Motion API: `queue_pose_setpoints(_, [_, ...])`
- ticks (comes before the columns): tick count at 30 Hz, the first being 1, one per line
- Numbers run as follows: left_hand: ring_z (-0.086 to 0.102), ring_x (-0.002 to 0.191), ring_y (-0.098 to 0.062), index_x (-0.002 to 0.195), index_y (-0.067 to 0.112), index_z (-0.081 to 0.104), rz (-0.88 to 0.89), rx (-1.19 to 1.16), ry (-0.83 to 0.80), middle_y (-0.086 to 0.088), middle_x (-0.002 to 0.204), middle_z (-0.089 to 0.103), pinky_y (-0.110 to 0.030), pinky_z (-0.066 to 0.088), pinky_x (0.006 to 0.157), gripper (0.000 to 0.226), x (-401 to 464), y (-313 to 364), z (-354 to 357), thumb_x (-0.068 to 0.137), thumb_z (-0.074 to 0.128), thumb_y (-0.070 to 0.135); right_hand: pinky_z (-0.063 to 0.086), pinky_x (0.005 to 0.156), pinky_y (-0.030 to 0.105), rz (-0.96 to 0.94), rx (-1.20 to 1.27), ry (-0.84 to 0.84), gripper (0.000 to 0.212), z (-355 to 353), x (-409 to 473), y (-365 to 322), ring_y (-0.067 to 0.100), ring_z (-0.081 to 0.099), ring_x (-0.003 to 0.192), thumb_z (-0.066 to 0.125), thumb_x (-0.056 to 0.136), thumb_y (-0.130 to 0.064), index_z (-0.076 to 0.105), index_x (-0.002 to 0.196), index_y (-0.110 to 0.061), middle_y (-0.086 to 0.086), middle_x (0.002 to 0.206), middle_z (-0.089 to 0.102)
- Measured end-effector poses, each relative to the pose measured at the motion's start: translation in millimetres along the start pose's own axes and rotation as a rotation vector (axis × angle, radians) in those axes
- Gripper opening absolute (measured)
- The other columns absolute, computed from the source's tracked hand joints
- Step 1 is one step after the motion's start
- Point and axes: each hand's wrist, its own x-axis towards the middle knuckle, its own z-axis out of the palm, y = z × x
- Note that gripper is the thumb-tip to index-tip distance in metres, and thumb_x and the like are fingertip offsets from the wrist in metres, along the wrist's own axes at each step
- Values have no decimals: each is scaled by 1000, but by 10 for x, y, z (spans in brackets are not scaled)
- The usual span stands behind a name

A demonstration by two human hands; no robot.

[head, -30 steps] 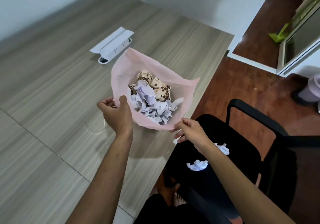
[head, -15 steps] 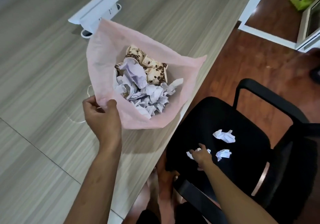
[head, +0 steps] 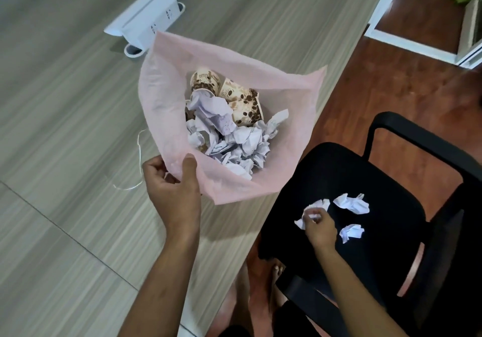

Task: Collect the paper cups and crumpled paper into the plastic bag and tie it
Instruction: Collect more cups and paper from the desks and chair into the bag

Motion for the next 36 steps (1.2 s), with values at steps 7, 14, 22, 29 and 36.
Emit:
queue_pose_setpoints(7, [45,57,-5,72,22,47,-12,16,-59,10,64,50,-25,40,60,19,158,164,62,82,57,9,45,66,12,-596,407,219,9,-680,-982,-1696,2,57,70,66,90,-14,65,97,-19,-8,93,66])
queue_pose_setpoints(14, [54,66,-10,78,24,52,-14,-25,-184,10,72,58,-26,45,66,9,26,200,190,77,55,16,47,84,22,-820,-95,-269,24,-404,-1260,-2408,6,59,98,65,92,-31,69,115,-36,-12,130,55])
queue_pose_setpoints(22, [62,81,-13,85,32,55,-37,-6,-215,7,88,65,-27,49,77,22,-79,99,348,81,59,11,50,84,32,-745,182,404,18,-562,-920,-1672,14,54,104,58,89,-23,71,101,-27,-10,109,63])
queue_pose_setpoints(29, [67,90,-7,114,8,64,-71,-13,-230,7,98,70,-18,52,80,30,-273,-4,546,85,58,3,47,94,50,-106,-6,386,36,-315,56,-388,29,52,112,61,83,-30,58,118,-22,8,123,58])
queue_pose_setpoints(36, [69,101,-15,110,16,65,-48,-48,-240,1,107,72,-40,55,94,31,-396,-116,673,81,60,9,23,115,56,276,-262,155,63,-291,580,529,40,13,146,62,88,-29,37,146,-32,5,163,10])
